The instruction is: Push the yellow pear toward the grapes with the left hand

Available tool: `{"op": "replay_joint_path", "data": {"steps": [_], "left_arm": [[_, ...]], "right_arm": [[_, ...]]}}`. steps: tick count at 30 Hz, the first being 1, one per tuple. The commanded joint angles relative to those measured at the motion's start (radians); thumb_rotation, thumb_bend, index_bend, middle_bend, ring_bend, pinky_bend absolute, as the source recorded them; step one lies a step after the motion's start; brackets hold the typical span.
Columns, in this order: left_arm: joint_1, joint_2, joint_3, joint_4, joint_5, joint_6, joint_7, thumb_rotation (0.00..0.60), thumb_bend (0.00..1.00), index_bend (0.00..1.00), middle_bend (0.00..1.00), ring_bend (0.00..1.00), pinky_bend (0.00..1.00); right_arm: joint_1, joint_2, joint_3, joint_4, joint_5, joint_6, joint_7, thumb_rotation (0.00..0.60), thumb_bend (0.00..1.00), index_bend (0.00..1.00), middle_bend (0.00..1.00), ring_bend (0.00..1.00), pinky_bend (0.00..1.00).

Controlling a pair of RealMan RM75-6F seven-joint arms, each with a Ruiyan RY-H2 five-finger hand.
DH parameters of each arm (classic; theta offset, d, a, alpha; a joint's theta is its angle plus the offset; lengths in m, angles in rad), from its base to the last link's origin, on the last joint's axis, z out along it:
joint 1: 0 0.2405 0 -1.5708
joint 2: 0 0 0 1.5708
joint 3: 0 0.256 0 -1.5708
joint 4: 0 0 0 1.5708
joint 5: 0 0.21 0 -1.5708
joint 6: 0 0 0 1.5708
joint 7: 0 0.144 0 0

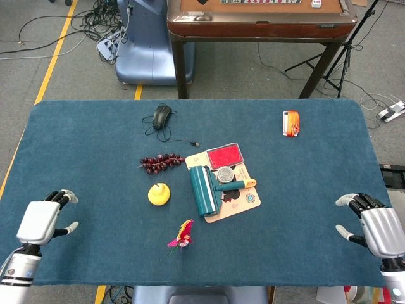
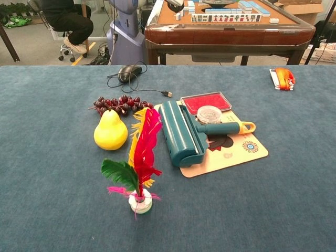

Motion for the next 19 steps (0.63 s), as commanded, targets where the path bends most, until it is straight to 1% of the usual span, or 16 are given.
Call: {"op": "replay_joint_path", "data": {"steps": [1,3,5,7,9,11,13,19], "left_arm": [[0.064,0.070,0.022,-0.044,-0.009,0.053,-0.037,0.600,0.00,0.30,0.14,0.14,0.45],[0.091,0.099,0.029,-0.071,0.000,0.084,-0.021,0.600,0.00,0.28,0.13,0.12,0.41],[0.109,0.122,0.037,-0.089,0.012,0.103,-0.005,0.600,0.00,0.27,0.15,0.14,0.41],[0.129,0.149,0.047,-0.115,0.005,0.109,0.019,0.600,0.00,0.26,0.24,0.21,0.43],[0.142,0.168,0.055,-0.137,-0.017,0.101,0.034,0.600,0.00,0.27,0.31,0.27,0.48],[0.155,0.178,0.060,-0.145,-0.040,0.092,0.045,0.600,0.00,0.27,0.32,0.27,0.51],[0.158,0.189,0.061,-0.147,-0.054,0.079,0.061,0.600,0.00,0.27,0.32,0.28,0.51],[0.172,0.189,0.052,-0.143,-0.045,0.076,0.063,0.600,0.00,0.27,0.33,0.28,0.52]], "right_arm": [[-0.001,-0.018,0.009,0.010,0.013,0.001,-0.043,0.600,0.00,0.44,0.40,0.32,0.52],[0.001,-0.028,0.013,0.014,0.016,0.000,-0.056,0.600,0.00,0.45,0.40,0.32,0.52],[0.004,-0.035,0.012,0.019,0.017,-0.005,-0.064,0.600,0.00,0.45,0.40,0.32,0.52],[0.006,-0.038,0.009,0.022,0.015,-0.012,-0.058,0.600,0.00,0.45,0.40,0.32,0.51],[0.009,-0.038,0.008,0.026,0.015,-0.018,-0.054,0.600,0.00,0.45,0.40,0.32,0.48],[0.012,-0.038,0.008,0.028,0.020,-0.025,-0.042,0.600,0.00,0.45,0.40,0.32,0.45],[0.015,-0.035,0.008,0.028,0.025,-0.034,-0.029,0.600,0.00,0.45,0.40,0.32,0.44],[0.020,-0.033,0.003,0.029,0.027,-0.051,-0.018,0.600,0.00,0.45,0.39,0.32,0.44]]}}
